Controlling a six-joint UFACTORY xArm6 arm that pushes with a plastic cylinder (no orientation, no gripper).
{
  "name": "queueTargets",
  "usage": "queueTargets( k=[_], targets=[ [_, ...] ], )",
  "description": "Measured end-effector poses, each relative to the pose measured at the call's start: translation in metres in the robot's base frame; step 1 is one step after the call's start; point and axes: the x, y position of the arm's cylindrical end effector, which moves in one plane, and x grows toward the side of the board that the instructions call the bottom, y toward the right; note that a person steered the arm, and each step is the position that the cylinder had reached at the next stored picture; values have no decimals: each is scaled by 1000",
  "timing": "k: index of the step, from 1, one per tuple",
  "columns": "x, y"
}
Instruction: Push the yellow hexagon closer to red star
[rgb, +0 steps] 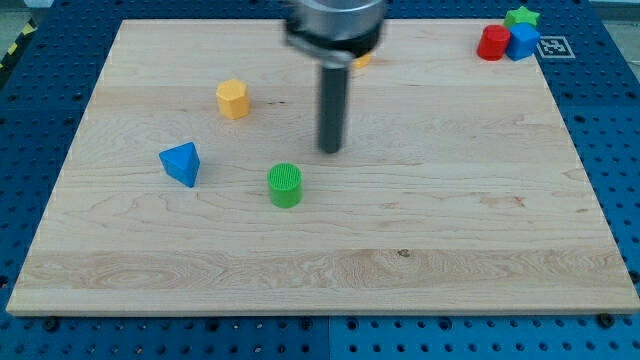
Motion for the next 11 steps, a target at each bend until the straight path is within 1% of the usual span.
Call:
queueTargets(
  k=[1,2,3,4,6,8,9,11],
  targets=[
    [-7,-98],
    [-45,-138],
    [-44,-130],
    [-50,-101],
    [-95,-95],
    [-87,-33],
    [-96,-27],
    [-134,-23]
  ],
)
